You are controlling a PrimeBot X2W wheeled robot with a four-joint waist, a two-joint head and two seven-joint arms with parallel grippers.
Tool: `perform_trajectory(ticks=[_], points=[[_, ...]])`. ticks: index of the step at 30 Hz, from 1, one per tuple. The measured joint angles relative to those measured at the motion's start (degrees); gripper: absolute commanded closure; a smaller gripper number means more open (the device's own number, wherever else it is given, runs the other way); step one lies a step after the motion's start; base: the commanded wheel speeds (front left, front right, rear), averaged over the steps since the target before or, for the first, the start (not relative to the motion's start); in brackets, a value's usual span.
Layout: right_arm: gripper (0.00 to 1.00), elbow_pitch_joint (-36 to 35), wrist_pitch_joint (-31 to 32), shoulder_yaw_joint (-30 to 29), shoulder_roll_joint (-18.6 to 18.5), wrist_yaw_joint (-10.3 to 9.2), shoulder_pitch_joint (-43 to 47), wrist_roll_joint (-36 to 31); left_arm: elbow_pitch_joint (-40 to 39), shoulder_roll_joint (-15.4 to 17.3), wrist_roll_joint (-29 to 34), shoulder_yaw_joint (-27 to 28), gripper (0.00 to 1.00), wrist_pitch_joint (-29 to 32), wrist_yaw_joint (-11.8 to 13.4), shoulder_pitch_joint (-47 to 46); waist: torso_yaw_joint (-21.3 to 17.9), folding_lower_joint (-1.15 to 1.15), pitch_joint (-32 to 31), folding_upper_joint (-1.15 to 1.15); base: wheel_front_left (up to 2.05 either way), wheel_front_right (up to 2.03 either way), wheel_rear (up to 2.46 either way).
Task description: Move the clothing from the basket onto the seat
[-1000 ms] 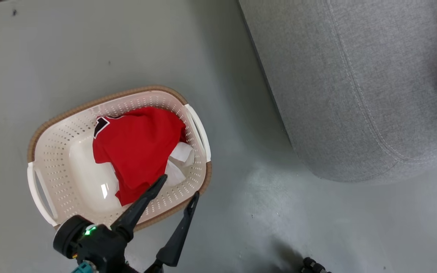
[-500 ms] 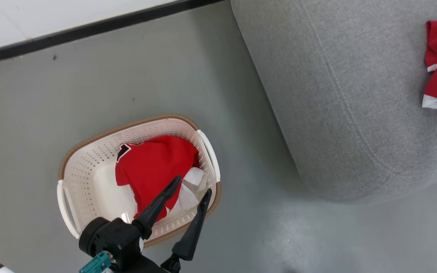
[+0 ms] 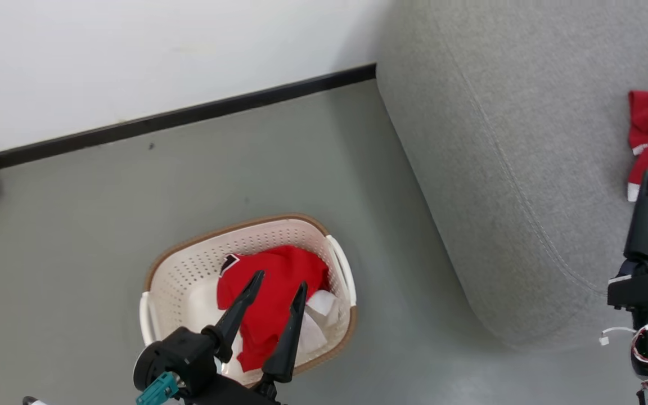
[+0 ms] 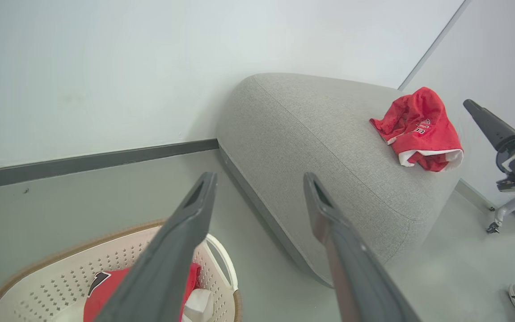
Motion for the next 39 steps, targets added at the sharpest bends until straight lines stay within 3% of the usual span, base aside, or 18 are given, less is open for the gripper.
perform_trajectory(ticks=[11, 19, 29, 39], points=[[0.00, -2.3, 0.0, 8.9, 0.8, 2.21, 5.0, -1.4, 5.7, -0.8, 0.1, 3.3, 0.00, -3.6, 2.5, 0.0, 7.6, 0.01, -4.9, 0.00, 0.00, 0.00, 0.00], [0.00, -1.5, 0.0, 14.1, 1.0, 2.34, 6.4, -1.7, 10.6, 0.2, -0.1, 7.5, 0.00, -7.0, 3.2, 0.0, 13.2, 0.01, -8.4, 0.01, 0.00, 0.00, 0.00], [0.00, -0.8, 0.0, 17.1, 1.2, 2.68, 9.7, -1.7, 12.7, 0.7, -0.3, 10.1, 0.00, -9.0, 4.3, 2.3, 15.4, 0.01, -12.2, 0.01, 0.00, 0.00, 0.00], [0.00, 0.5, 0.0, 20.6, 1.2, 2.64, 10.9, -1.6, 14.5, 1.4, -0.8, 12.7, 0.00, -10.0, 4.3, 2.9, 14.8, 0.02, -14.0, 0.01, 0.00, 0.00, 0.00]])
